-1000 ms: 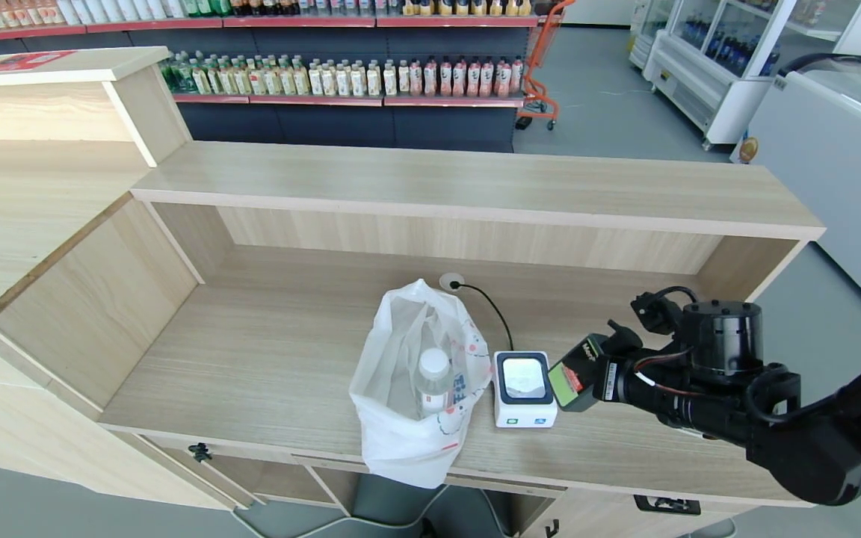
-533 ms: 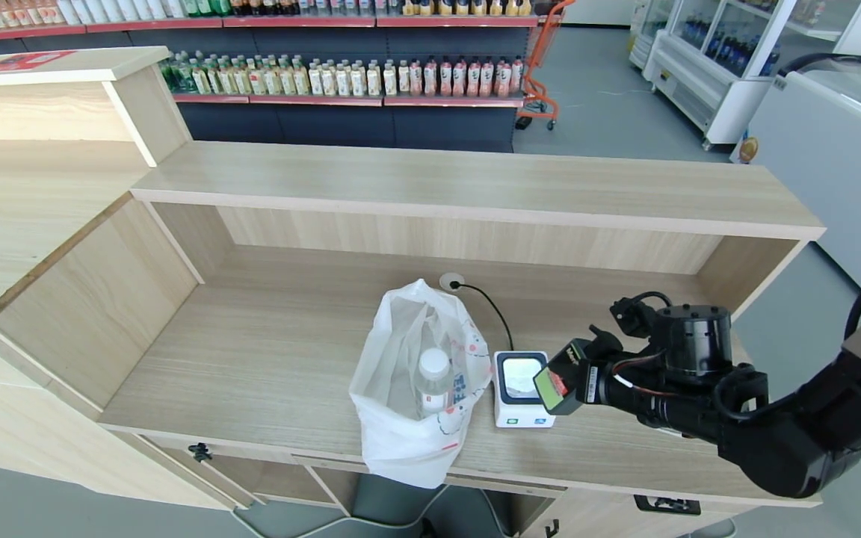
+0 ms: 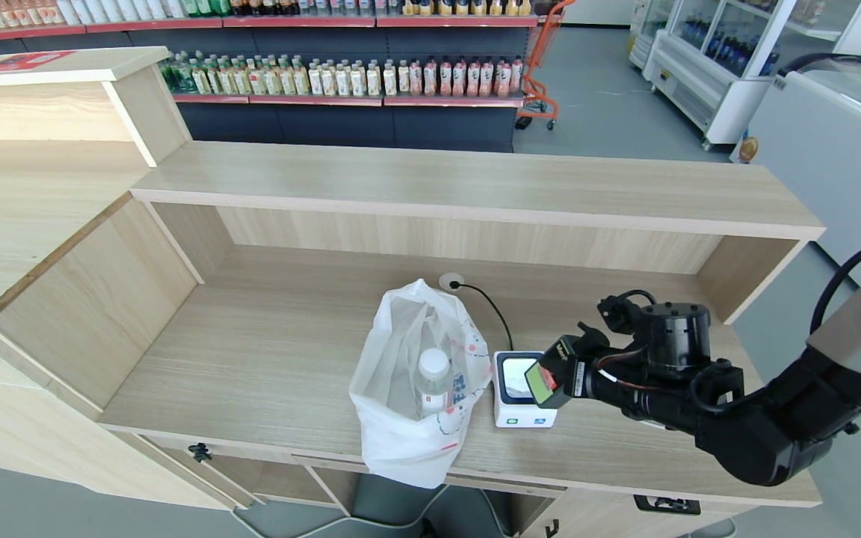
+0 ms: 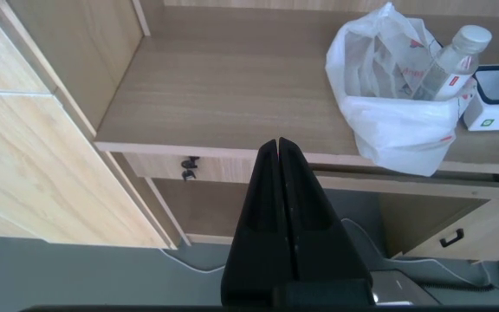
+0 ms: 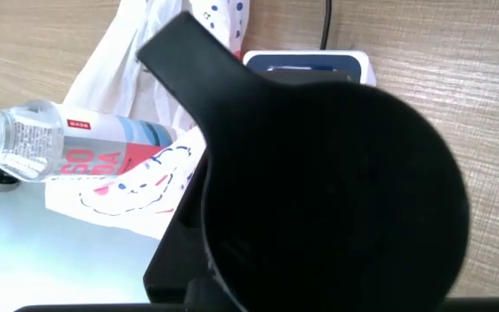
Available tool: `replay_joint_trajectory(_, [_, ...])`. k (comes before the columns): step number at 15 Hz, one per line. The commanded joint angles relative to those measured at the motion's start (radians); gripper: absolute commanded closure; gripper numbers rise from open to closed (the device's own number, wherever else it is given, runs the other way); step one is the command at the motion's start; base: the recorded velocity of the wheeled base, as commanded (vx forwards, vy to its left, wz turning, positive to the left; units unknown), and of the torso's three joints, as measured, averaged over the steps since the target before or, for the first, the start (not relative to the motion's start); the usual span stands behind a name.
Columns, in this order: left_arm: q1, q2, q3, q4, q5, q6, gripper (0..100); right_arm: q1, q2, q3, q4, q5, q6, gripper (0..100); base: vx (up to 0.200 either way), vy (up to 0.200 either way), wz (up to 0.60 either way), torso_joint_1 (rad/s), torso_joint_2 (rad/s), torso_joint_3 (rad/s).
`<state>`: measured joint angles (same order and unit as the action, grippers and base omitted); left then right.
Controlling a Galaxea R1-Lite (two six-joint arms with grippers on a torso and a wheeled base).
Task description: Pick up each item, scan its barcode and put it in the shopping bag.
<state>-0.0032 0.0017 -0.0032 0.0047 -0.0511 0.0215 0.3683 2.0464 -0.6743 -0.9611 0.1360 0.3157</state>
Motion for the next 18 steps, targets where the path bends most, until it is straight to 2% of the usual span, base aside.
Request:
replay_joint_trajectory(1, [0.0,0.0,0.0,0.0,0.0,0.0,100,0.0,0.024,-0.018,-0.001,0.001,0.0,100,0.0,0.0,0.0,0.0,0.0,0.0])
replay_joint_trajectory(18, [0.0,0.0,0.0,0.0,0.0,0.002,100,0.014,0.146,-0.097,-0.062,0.004,0.005,100,0.0,0.0,0.0,0.0,0.0,0.0])
